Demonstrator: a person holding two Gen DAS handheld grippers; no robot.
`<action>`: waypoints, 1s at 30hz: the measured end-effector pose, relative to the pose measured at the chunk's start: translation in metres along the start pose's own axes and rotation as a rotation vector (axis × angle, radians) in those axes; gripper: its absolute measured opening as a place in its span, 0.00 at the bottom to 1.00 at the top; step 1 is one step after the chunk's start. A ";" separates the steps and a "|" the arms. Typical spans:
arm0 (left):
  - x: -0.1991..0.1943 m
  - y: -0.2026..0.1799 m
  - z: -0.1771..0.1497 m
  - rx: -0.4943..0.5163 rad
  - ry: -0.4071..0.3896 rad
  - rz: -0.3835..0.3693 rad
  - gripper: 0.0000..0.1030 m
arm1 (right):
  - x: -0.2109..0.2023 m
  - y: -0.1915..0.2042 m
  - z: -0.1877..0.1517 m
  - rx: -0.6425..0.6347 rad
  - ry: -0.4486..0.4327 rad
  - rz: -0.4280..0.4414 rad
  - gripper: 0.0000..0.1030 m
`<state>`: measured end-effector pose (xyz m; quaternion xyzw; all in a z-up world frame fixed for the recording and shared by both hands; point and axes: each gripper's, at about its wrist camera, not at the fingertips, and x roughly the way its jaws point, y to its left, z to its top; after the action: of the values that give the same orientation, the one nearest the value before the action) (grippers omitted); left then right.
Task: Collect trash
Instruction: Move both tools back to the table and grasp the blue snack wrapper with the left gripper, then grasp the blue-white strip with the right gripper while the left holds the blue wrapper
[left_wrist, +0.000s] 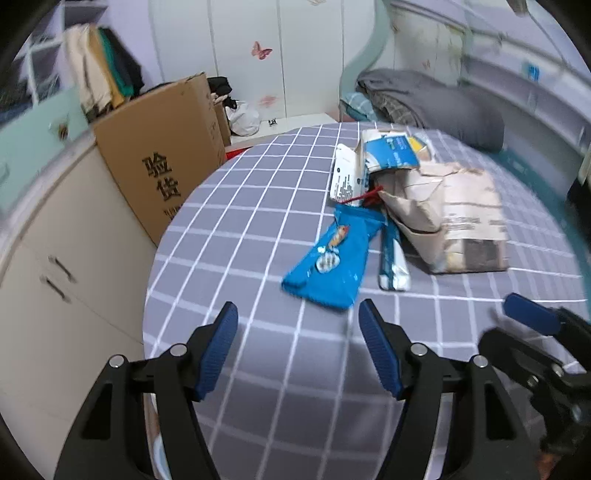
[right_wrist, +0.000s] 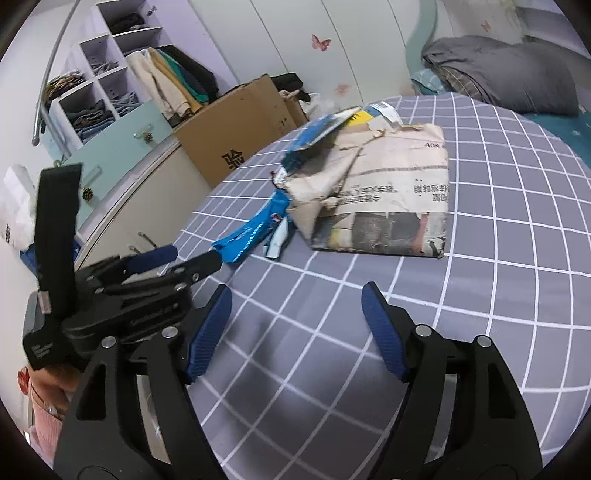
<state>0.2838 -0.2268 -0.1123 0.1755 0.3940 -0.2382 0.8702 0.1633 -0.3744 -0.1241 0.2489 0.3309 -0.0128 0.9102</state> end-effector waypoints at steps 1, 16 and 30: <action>0.003 0.000 0.003 0.012 0.006 0.002 0.65 | 0.002 -0.003 0.001 0.007 0.001 0.002 0.71; 0.030 -0.020 0.020 0.105 0.037 -0.063 0.19 | 0.016 -0.005 0.019 0.043 0.011 -0.031 0.75; -0.015 0.023 -0.006 -0.067 -0.038 -0.054 0.07 | 0.019 0.019 0.017 0.002 0.027 -0.007 0.75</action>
<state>0.2841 -0.2009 -0.1025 0.1309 0.3900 -0.2516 0.8760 0.1914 -0.3627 -0.1161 0.2490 0.3440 -0.0130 0.9053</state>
